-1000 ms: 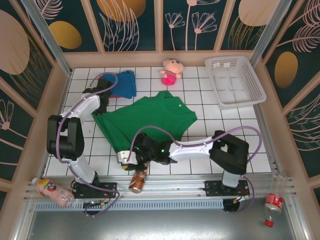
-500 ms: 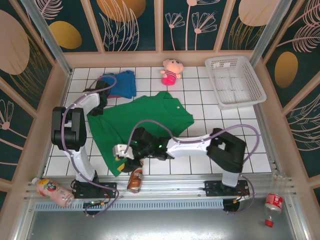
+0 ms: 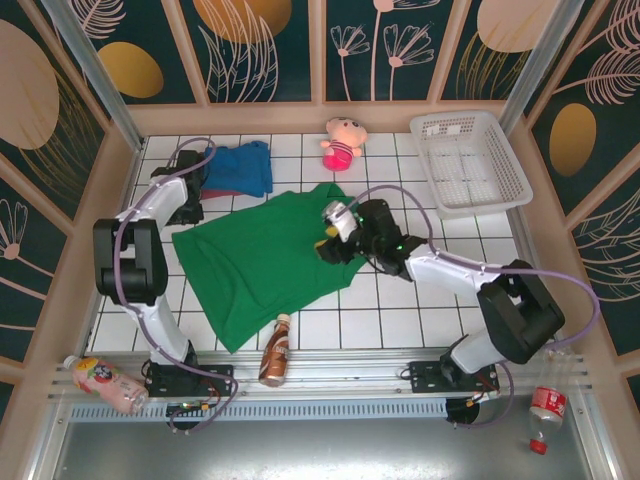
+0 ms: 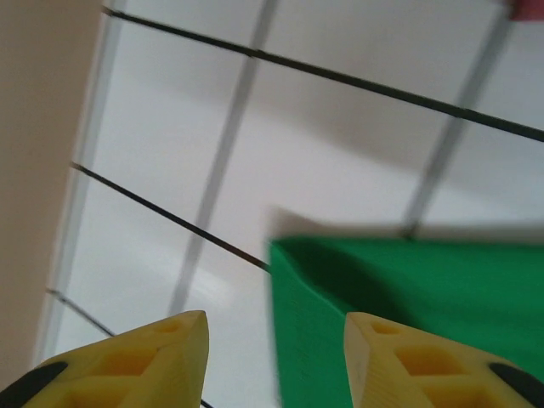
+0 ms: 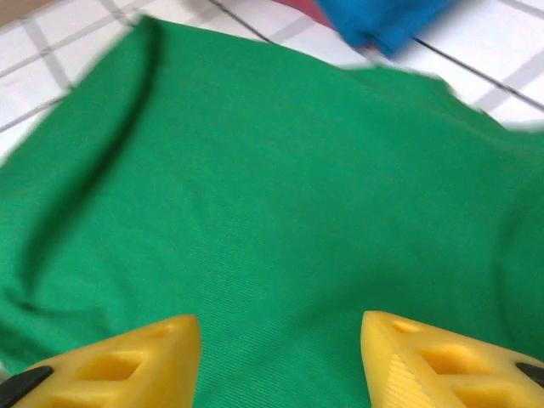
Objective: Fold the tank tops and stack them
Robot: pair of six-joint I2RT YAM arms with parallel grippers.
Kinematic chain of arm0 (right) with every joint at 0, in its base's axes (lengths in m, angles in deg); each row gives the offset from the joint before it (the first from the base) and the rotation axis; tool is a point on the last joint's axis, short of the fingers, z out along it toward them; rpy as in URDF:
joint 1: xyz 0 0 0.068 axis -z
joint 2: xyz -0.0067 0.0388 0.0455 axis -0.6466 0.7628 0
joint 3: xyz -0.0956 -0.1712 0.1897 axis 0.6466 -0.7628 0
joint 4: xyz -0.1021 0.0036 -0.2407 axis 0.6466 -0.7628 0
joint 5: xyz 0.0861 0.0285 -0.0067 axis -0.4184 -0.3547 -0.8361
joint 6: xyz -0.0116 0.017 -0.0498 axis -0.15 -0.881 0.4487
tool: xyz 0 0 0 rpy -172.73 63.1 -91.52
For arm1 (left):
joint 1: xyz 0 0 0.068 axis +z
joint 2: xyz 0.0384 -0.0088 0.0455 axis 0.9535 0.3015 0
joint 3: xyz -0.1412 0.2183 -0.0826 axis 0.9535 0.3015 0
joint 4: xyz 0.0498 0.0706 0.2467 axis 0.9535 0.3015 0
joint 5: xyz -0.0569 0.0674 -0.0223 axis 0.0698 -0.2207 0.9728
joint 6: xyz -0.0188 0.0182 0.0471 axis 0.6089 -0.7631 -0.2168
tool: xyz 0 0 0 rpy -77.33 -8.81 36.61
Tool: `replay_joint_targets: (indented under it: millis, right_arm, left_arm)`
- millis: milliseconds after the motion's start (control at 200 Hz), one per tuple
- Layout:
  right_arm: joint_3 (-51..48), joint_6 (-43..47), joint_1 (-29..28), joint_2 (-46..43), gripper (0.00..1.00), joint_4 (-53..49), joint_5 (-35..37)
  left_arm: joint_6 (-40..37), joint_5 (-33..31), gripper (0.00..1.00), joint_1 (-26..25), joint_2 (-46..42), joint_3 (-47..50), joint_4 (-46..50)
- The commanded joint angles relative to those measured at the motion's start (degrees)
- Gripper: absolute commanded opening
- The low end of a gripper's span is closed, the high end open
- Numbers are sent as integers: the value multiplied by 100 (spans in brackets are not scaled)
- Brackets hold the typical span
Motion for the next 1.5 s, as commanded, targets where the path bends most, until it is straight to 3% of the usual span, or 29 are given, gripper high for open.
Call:
replay_joint_targets:
  millis: [0,350,665,951,1496]
  right_arm:
    - [343,-887,448,453,51,-420,366]
    - [1134,-1750,1041,1687,43,-1275,933]
    - [994,-2246,1561,2061,39,-1450,1167]
    - [650,-2337,1689,1961,37,-1410,1303]
    - [537,-2323,1768,1816,36,-1402,1272]
  left_arm:
    - [689,1889,49,-104,-874,615,105]
    - [2167,2876,50,-776,-2135,3081,-759]
    - [2600,3273,48,-832,-2452,3958,-1291]
    - [2749,3256,41,-841,-2568,3825,-1391]
    - [2504,3083,27,-884,-1825,3527,-1436]
